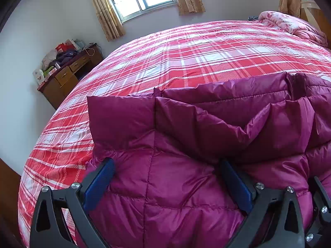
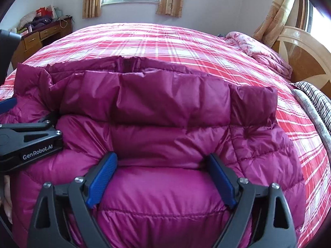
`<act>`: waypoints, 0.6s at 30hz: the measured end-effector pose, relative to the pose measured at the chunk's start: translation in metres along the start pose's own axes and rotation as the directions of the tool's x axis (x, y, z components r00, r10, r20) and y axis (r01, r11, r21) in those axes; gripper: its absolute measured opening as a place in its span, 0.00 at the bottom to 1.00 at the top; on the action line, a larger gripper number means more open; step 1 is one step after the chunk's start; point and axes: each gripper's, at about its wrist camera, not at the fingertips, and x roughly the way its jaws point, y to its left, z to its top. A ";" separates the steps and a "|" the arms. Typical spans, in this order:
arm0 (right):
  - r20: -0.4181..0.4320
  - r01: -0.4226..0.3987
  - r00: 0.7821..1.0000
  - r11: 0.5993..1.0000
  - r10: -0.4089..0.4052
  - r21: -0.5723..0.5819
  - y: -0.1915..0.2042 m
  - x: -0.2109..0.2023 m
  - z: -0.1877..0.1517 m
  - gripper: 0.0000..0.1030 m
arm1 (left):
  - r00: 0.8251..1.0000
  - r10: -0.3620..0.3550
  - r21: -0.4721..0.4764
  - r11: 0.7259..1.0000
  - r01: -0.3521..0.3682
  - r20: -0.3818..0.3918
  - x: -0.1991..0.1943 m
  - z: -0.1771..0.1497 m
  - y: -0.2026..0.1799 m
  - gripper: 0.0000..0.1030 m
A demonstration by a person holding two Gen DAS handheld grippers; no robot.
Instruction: Fold large clothes
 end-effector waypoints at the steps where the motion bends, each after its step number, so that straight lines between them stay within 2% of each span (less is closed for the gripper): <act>1: 0.000 0.000 1.000 1.000 0.000 0.000 0.000 0.000 0.000 0.87 | 1.000 0.001 0.001 1.000 -0.001 0.000 0.000 0.000 0.000 0.99; 6: -0.001 -0.001 1.000 1.000 0.001 0.000 0.000 0.001 0.001 0.88 | 1.000 -0.004 0.000 1.000 0.004 -0.002 -0.001 0.000 0.001 0.99; 10: -0.003 -0.005 1.000 1.000 0.005 -0.001 0.000 0.001 0.002 0.88 | 0.997 -0.075 -0.032 0.997 0.075 0.008 -0.020 -0.008 0.023 0.99; 14: 0.000 0.009 1.000 1.000 -0.009 -0.009 0.001 0.001 0.004 0.89 | 0.997 -0.054 -0.060 0.997 0.058 0.060 -0.053 -0.034 0.062 0.99; 18: 0.014 0.008 1.000 1.000 -0.008 0.001 0.000 -0.022 -0.003 0.88 | 0.998 -0.046 -0.107 0.993 0.049 0.030 -0.069 -0.074 0.101 0.99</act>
